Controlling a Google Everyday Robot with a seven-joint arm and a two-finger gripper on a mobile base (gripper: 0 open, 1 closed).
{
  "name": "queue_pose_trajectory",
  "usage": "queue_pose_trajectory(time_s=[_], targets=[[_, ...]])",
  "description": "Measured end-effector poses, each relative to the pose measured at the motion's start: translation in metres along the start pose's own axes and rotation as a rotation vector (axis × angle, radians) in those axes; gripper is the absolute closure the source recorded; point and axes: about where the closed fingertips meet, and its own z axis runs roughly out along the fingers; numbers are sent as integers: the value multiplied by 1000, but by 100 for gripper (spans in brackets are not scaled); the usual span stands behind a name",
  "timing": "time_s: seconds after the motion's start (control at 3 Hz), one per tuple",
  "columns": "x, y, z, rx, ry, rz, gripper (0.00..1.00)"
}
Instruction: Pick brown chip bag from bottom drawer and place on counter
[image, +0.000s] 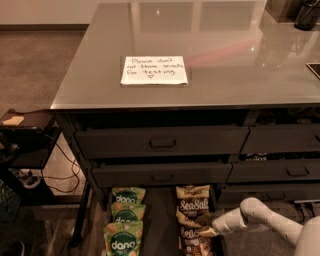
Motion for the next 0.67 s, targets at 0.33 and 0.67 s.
queue_pose_trajectory(time_s=[0.33, 0.67], targets=[[-24, 5, -18, 1, -26, -26, 88], [-39, 8, -36, 13, -41, -48, 100]])
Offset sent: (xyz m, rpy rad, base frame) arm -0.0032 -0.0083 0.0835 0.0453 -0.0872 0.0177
